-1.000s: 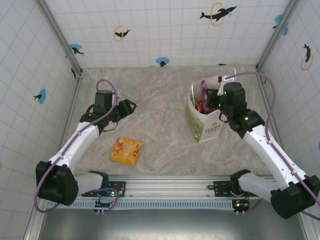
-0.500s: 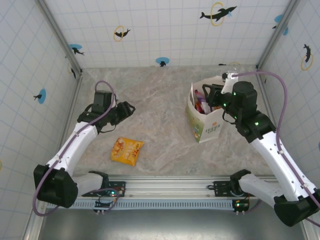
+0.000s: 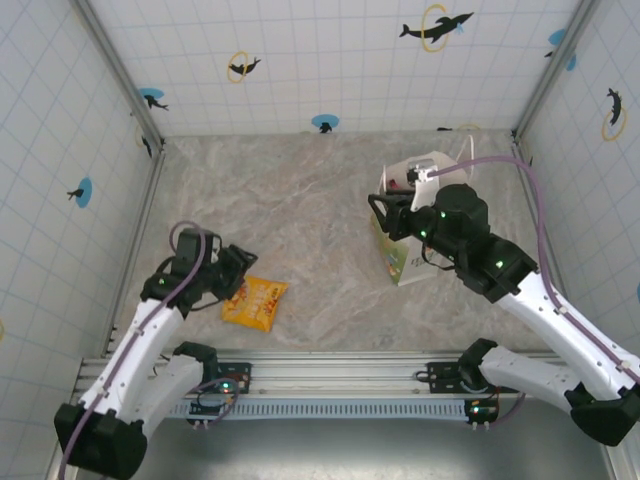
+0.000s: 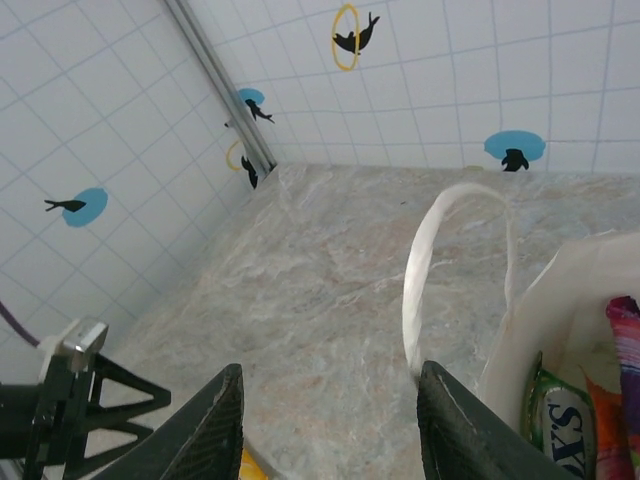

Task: Place the snacks into the paper bag

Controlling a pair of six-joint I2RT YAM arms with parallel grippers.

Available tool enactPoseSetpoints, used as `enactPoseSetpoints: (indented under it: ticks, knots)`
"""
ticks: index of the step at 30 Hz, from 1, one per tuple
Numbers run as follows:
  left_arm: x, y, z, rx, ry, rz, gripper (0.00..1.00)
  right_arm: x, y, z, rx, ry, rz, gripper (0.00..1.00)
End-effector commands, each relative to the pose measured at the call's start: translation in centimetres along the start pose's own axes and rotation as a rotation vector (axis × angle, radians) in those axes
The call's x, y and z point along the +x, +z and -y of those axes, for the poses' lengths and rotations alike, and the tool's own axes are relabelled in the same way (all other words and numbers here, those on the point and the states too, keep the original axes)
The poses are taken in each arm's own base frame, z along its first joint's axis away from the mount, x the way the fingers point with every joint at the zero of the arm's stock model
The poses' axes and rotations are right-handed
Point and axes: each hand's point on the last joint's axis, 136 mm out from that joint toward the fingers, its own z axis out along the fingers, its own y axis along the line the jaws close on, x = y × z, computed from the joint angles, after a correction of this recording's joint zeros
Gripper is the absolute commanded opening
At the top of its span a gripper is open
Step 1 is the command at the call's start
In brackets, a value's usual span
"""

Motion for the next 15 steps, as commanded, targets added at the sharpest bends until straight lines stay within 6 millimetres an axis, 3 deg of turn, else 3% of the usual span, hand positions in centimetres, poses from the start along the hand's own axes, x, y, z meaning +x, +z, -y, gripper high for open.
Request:
enactPoseSetpoints:
  ticks: [1, 6, 15]
  knots:
    - [-0.3, -0.3, -2.4, -0.054, -0.157, 0.063, 0.69, -1.0, -0.5, -1.1, -0.045, -0.016, 0.071, 0.48]
    - [-1.3, -0.7, -5.3, -0.181, -0.126, 0.144, 0.72, 0.3, -0.5, -4.1, -0.129, -0.043, 0.034, 0.48]
    - [0.2, 2.2, -8.4, -0.277, -0.094, 0.041, 0.74, 3.0, -0.5, -8.5, -0.22, -0.076, 0.009, 0.48]
